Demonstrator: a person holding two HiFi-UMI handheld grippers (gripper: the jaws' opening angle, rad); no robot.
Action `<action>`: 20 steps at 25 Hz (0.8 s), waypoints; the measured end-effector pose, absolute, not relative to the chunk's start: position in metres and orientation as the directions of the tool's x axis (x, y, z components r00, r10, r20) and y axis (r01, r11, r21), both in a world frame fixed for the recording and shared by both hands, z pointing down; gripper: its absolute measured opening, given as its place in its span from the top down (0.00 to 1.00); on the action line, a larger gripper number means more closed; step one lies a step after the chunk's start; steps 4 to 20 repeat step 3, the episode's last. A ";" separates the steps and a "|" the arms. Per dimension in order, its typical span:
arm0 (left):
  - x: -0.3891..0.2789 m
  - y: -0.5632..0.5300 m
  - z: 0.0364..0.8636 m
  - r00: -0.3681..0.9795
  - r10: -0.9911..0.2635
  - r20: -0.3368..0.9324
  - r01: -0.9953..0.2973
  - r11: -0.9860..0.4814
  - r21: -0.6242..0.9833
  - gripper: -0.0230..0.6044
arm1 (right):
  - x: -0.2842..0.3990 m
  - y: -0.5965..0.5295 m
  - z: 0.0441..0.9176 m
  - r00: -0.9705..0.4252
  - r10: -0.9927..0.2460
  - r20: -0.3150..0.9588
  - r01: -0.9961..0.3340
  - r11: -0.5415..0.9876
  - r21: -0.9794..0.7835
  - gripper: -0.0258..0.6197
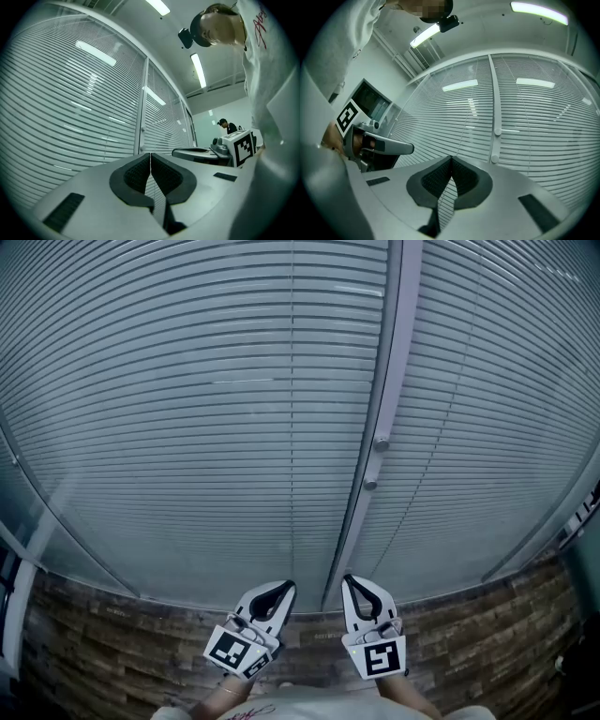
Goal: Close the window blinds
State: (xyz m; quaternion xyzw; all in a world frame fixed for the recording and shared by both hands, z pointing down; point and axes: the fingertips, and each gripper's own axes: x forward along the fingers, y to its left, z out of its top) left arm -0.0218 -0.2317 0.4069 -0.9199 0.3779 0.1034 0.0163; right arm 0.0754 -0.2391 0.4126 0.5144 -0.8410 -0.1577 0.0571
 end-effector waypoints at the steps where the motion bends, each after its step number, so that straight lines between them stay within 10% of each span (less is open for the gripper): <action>1: -0.022 -0.232 0.406 0.694 -0.691 -0.205 -0.698 -0.715 0.047 0.93 | 0.075 -0.239 0.413 -0.464 -0.883 -0.065 -0.848 0.422 0.322 0.93; 20: -0.022 -0.233 0.403 0.694 -0.688 -0.210 -0.697 -0.716 0.044 0.93 | 0.074 -0.240 0.413 -0.464 -0.884 -0.062 -0.848 0.423 0.319 0.93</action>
